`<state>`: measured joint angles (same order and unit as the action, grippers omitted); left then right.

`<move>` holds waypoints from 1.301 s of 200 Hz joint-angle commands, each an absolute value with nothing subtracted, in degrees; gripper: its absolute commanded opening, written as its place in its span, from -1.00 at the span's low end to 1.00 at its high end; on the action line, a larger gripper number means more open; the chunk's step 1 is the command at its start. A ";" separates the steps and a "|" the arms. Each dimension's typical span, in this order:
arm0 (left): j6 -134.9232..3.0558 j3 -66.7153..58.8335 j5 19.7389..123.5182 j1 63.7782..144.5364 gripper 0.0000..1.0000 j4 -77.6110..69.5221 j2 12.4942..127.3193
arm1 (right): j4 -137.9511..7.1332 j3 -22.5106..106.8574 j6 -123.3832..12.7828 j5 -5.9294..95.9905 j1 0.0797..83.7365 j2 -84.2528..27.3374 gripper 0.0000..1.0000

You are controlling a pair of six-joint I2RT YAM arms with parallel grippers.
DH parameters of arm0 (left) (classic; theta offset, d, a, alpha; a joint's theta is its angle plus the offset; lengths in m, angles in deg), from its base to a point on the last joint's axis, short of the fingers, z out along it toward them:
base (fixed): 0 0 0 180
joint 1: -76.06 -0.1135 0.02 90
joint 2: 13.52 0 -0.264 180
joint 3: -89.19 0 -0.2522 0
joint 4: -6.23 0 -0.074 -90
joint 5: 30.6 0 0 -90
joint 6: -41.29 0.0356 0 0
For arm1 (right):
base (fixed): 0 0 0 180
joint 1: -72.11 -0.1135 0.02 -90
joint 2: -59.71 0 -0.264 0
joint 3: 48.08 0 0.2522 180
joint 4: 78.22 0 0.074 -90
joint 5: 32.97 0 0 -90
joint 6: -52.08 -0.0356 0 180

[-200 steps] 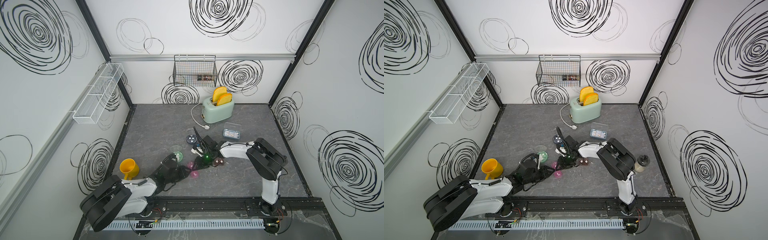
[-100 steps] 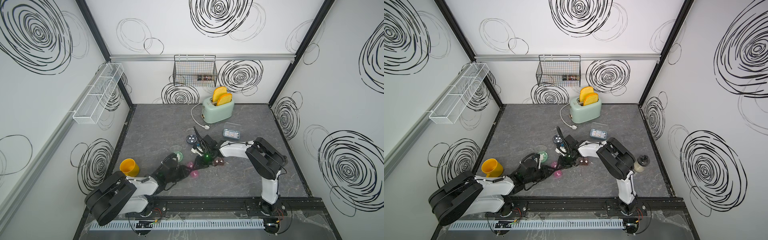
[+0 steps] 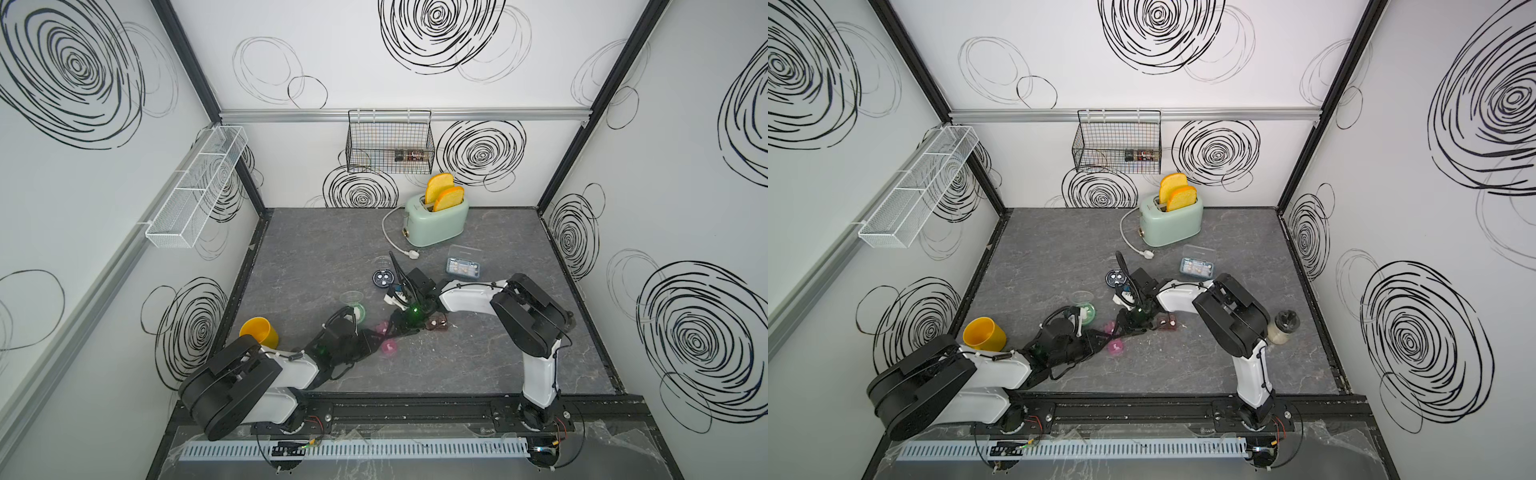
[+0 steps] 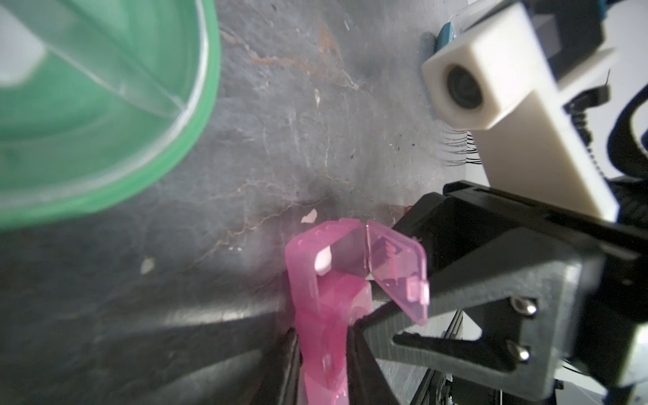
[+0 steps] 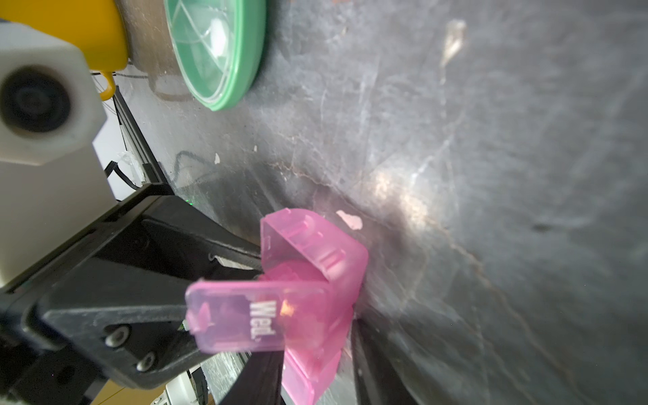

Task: Close pillboxes
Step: Close the lid on the pillbox.

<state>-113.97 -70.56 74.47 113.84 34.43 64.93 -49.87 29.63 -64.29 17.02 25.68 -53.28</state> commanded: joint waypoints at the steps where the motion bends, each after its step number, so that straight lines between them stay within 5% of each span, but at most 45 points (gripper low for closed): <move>1: -114.63 -70.28 73.64 115.56 -0.49 33.21 67.94 | -49.12 27.47 -64.94 25.07 22.67 -60.35 -0.25; 130: -116.80 -71.94 72.57 118.68 -0.57 35.60 70.76 | -47.39 28.14 -65.47 27.68 20.60 -62.86 -0.34; 205: -110.79 -65.35 73.28 114.12 -0.22 15.78 52.99 | -45.29 29.48 -64.54 26.11 24.51 -50.60 -0.02; 260: -106.42 -61.87 78.73 105.24 -0.03 6.18 40.63 | -42.89 30.16 -62.27 25.13 28.45 -45.85 0.02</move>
